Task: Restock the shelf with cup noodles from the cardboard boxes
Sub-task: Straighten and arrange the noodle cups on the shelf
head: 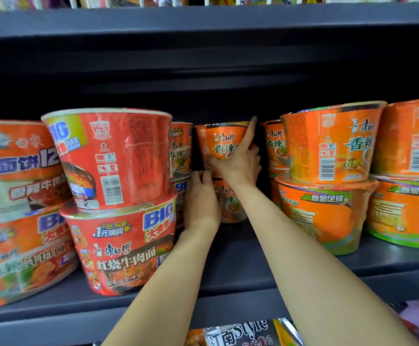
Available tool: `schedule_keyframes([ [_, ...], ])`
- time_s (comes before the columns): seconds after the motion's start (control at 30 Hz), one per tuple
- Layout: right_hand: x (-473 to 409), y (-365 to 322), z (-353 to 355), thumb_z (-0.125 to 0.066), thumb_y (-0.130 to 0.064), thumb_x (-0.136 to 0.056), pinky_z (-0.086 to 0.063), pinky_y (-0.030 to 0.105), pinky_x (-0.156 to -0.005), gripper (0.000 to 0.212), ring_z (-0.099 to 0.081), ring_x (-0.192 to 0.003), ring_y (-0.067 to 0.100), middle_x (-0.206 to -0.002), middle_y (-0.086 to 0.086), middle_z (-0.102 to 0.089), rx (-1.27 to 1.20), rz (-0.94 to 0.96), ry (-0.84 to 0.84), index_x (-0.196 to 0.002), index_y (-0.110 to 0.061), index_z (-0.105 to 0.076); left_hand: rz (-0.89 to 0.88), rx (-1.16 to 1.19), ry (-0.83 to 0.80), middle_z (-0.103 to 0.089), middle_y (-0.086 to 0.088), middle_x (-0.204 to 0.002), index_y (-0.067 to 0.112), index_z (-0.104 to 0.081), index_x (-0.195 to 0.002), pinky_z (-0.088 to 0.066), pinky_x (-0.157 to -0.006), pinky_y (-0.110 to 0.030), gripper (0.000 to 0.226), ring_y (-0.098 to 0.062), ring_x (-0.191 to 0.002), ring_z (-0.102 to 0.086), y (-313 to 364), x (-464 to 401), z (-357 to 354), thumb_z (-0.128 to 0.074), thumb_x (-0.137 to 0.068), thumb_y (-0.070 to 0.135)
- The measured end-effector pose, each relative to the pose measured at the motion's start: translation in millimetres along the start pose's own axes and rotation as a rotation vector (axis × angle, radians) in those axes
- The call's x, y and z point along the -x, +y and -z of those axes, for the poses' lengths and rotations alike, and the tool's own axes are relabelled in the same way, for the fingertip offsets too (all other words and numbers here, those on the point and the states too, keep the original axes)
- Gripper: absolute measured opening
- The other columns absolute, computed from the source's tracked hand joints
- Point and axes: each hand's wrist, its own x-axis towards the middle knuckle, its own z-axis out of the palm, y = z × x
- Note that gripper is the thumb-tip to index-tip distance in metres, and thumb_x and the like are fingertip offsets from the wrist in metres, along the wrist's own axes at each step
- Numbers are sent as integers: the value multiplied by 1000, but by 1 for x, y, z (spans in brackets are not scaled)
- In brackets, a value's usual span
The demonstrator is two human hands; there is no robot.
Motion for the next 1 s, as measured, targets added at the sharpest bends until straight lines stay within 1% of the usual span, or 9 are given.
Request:
schedule_keyframes([
  [0.13,5,-1,7,-66,-65,-73,-31,53,-101,111,-39,-125,41,-138,25,-33,189,89,82,-148,-39,13,-20,6,36,-42,-13,-131,9,-38,-133,-39,-97,-36,55,-29,-122,-42,0,-2,-1,-66,-84,11],
  [0.23,-1,1,13,-71,-51,-76,-36,54,-103,94,-37,-128,42,-145,22,-26,31,116,30,-145,-42,-8,-10,10,36,-42,-12,-130,9,-39,-129,-39,-95,-38,53,-29,-122,-41,0,-1,0,-67,-85,17],
  [0.33,-6,-2,15,-78,-37,-75,-47,47,-93,90,-51,-117,37,-138,17,-37,-8,135,-6,-139,-37,-16,-6,6,37,-42,-12,-130,10,-39,-129,-41,-93,-39,51,-29,-122,-41,1,0,0,-65,-86,18],
  [0.43,-1,-8,13,-77,-37,-76,-49,51,-90,90,-56,-112,36,-133,16,-42,51,153,5,-140,-34,-12,-9,-12,27,-40,-12,-132,11,-36,-132,-42,-92,-40,55,-30,-122,-41,0,0,-1,-65,-87,18],
  [0.53,6,-4,15,-69,-34,-84,-49,52,-92,95,-52,-119,39,-144,21,-32,55,173,-42,-145,-40,2,-6,-27,32,-40,-13,-132,11,-36,-132,-46,-88,-43,55,-32,-121,-43,-1,0,-2,-66,-85,14],
  [0.63,18,9,26,-62,-22,-90,-45,50,-99,97,-42,-130,39,-152,22,-20,109,157,-103,-146,-42,15,6,31,37,-43,-13,-131,11,-39,-129,-45,-91,-44,52,-32,-120,-45,1,0,-1,-65,-85,12],
  [0.8,49,35,35,-60,-11,-89,-40,44,-101,92,-42,-129,38,-155,20,-16,285,110,-266,-151,-28,6,131,370,-17,-46,-12,-139,9,-37,-140,-36,-103,-34,61,-27,-127,-46,6,9,11,-62,-85,5],
  [0.9,51,37,37,-61,-13,-89,-36,41,-105,85,-37,-134,36,-158,16,-10,338,116,-294,-153,-17,-4,102,397,-83,-52,-13,-135,8,-36,-143,-39,-99,-30,63,-28,-124,-50,6,16,17,-57,-84,-1],
  [1.0,51,37,38,-62,-14,-89,-35,40,-106,87,-37,-135,36,-159,16,-5,351,100,-307,-153,-16,-4,89,408,-126,-51,-13,-138,10,-31,-146,-39,-100,-31,67,-29,-125,-49,8,17,17,-56,-85,-1],
])
